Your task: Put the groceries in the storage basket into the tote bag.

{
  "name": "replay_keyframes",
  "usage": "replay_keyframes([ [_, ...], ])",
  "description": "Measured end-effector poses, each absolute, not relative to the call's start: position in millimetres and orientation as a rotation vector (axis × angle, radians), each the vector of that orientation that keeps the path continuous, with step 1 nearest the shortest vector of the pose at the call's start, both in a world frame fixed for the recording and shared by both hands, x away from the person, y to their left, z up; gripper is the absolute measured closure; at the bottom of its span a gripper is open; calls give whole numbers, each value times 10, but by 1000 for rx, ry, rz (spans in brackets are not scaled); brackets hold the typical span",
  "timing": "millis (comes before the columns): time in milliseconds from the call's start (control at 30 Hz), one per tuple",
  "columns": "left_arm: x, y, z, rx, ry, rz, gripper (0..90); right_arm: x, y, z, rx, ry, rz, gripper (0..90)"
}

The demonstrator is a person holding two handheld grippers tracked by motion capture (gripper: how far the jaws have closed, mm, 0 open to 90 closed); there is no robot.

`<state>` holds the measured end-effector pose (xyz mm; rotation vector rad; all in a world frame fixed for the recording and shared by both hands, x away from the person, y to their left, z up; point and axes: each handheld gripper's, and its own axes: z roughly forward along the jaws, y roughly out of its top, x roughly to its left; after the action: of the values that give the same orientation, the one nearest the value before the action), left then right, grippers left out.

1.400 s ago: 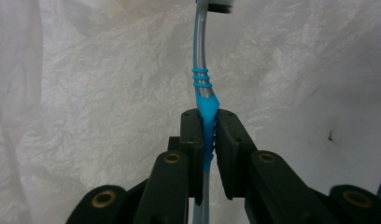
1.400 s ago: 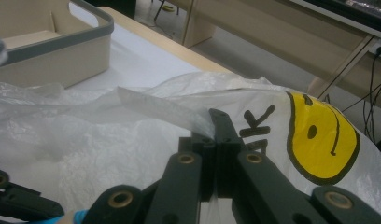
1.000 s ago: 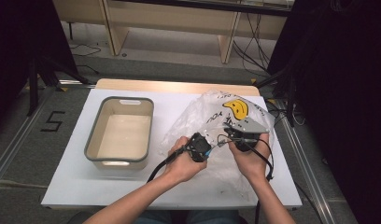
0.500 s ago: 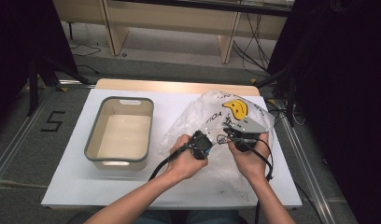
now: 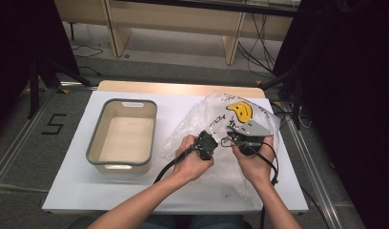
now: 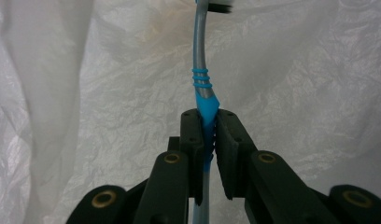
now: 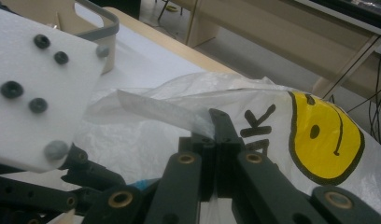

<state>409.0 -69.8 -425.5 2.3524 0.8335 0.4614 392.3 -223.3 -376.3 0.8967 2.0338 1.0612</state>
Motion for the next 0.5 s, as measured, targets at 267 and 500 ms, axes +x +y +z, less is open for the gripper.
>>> replay_keyframes([
  [267, 4126, -765, -4294, 2322, 816, 481, 811, 3930, -2228, -3768, 898, 2034, 1065, 900],
  [500, 4160, -767, -4306, 2305, 826, 505, 811, 3929, -2220, -3777, 897, 2038, 1071, 900],
])
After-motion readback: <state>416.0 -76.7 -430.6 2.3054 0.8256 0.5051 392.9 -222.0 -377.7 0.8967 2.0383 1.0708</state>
